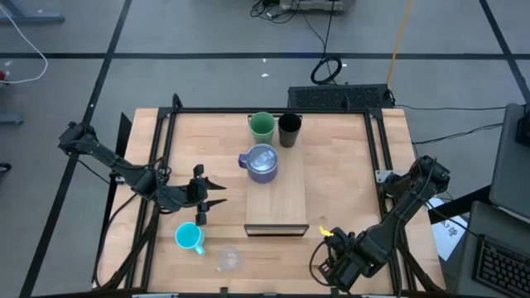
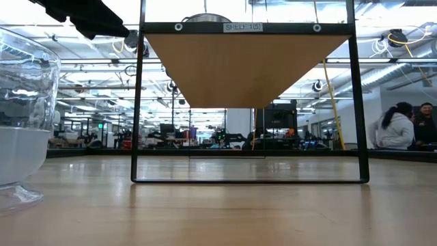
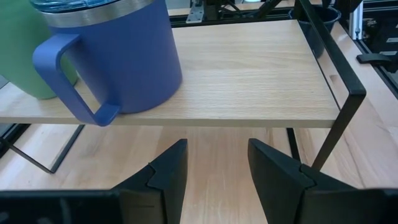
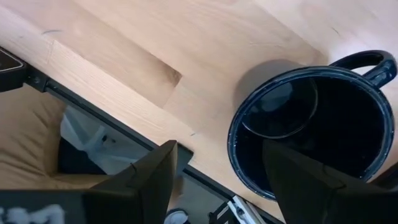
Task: Stack small to large cups/mugs on shelf
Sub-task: Put the black mug on the shelf
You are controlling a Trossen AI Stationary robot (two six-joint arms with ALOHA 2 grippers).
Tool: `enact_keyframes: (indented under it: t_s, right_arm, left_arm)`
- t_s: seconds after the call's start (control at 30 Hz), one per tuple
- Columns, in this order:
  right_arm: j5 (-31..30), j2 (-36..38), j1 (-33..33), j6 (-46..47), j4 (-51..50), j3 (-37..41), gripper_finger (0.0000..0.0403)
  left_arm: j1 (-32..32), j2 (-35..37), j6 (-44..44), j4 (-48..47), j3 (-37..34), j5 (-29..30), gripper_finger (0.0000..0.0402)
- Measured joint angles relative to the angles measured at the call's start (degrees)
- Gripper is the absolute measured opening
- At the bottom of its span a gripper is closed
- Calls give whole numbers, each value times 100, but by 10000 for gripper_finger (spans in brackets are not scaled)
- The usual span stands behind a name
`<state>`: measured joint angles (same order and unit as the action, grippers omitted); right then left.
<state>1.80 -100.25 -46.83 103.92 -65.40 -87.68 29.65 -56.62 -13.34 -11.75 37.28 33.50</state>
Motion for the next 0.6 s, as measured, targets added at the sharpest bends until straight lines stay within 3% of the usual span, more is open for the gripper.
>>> enact_keyframes:
  t_s: [0.27,0.6]
  right_arm:
    - [0,-8,0,39,18,95,228]
    - [150,-19,0,-6,899,774,228]
  left_arm:
    - [0,0,2,2,0,2,170]
    - [0,0,4,0,0,3,170]
